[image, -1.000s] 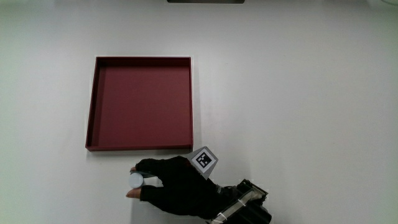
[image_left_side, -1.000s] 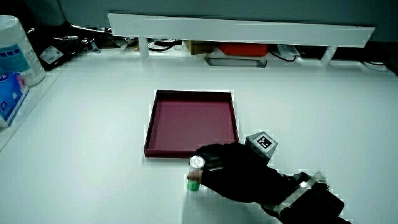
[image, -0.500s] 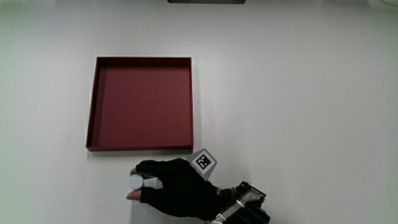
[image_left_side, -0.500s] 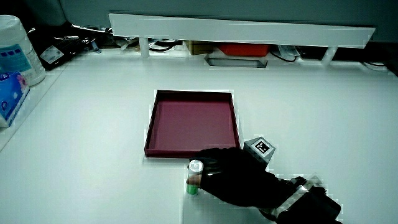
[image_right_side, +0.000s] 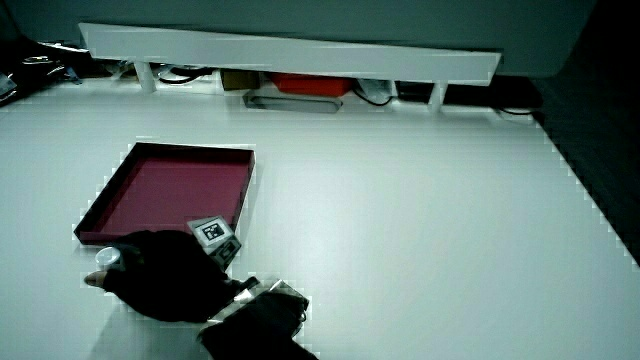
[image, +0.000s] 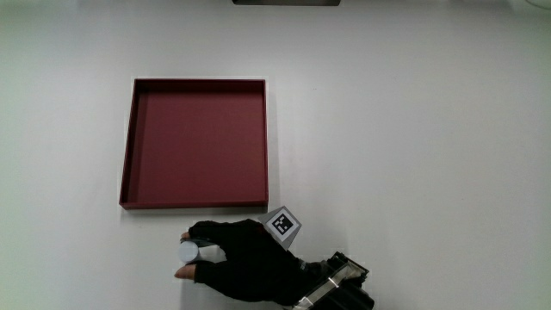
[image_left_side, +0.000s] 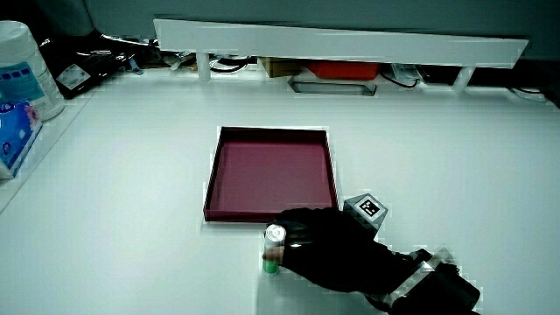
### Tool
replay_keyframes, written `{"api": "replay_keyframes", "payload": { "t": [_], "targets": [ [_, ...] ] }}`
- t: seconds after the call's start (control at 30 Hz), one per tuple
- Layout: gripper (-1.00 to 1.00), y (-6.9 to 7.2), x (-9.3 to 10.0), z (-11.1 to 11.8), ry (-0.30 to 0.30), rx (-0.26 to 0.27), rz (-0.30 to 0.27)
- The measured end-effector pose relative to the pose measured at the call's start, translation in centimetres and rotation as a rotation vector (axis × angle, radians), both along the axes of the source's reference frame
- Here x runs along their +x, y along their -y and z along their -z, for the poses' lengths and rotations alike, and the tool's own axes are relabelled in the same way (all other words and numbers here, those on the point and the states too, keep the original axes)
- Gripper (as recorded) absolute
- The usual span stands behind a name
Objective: Place glue stick
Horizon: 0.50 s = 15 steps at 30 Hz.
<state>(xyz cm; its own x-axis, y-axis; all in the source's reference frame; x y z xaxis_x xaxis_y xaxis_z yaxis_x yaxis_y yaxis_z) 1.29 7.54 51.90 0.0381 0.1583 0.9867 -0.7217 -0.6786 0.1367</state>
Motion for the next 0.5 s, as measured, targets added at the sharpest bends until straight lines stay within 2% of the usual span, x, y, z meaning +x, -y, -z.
{"api": "replay_keyframes", "payload": {
  "t": [0.1,0.13,0.27,0.4,0.47,0.5],
  "targets": [
    [-0.56,0.0,0.1,-0.2,0.011,0.009,-0.009],
    [-0.59,0.0,0.2,0.0,0.007,-0.025,-0.006],
    [-0.71,0.0,0.5,-0.2,0.007,-0.017,-0.007],
    [-0.82,0.1,0.9,-0.1,0.006,-0.046,-0.008],
    [-0.88,0.1,1.3,0.0,0.042,-0.083,-0.02],
    [-0.91,0.3,1.7,0.3,0.039,-0.113,-0.018]
  ]
}}
